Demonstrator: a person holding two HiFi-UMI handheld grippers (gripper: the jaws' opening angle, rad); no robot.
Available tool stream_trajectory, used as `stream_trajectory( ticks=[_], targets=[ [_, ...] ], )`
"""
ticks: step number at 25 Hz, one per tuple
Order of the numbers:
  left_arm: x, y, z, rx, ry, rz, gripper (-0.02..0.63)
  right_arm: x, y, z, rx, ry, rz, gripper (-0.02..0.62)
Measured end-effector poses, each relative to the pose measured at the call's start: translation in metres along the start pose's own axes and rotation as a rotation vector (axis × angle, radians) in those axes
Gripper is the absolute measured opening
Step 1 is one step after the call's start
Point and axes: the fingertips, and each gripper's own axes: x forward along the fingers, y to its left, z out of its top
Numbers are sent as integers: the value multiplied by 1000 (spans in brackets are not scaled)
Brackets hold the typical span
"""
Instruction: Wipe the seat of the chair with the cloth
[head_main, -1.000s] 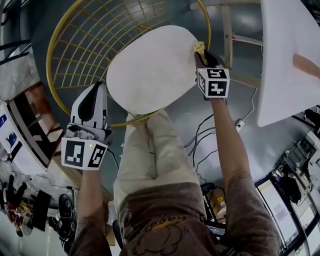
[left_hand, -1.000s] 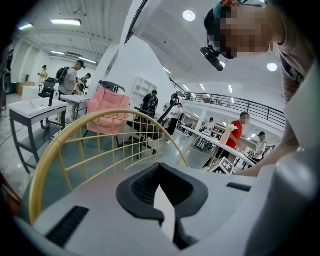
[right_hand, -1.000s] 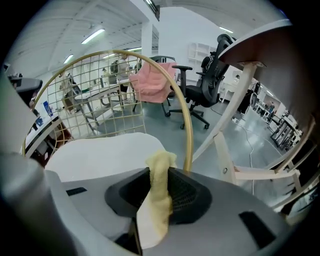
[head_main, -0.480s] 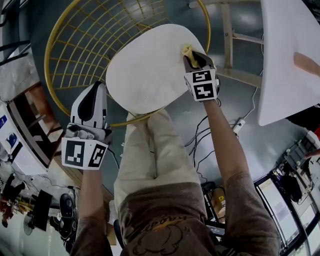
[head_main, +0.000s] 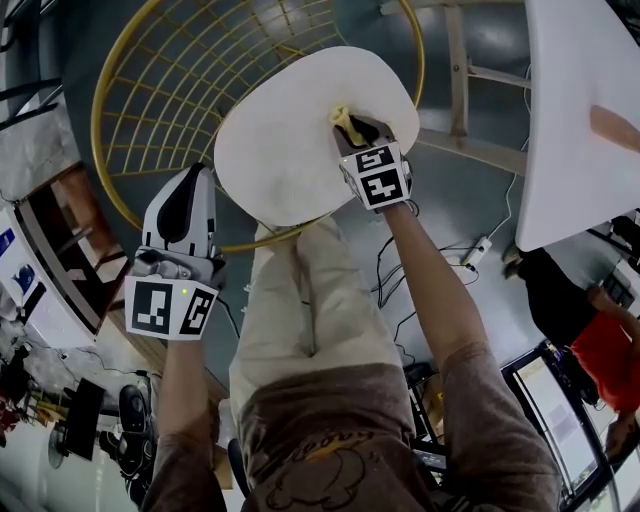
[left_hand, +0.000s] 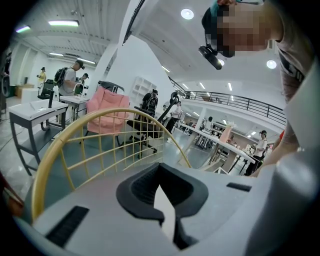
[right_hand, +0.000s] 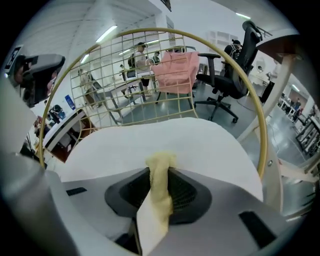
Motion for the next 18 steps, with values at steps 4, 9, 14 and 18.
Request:
stream_trajectory(
  ticks=[4, 9, 14, 18],
  targets=[
    [-1, 3, 0, -9, -7, 5, 3, 8, 26, 0, 11, -17, 39, 120],
    [-5, 8, -1, -30, -15, 16, 3, 12, 41, 4, 85, -27, 33, 120],
    [-7, 9, -3, -34, -17, 15, 3, 11, 56, 6, 88, -47, 46, 120],
    [-8, 10, -3, -35, -18, 14, 3, 10, 73, 4, 91, -57, 80, 120]
  ],
)
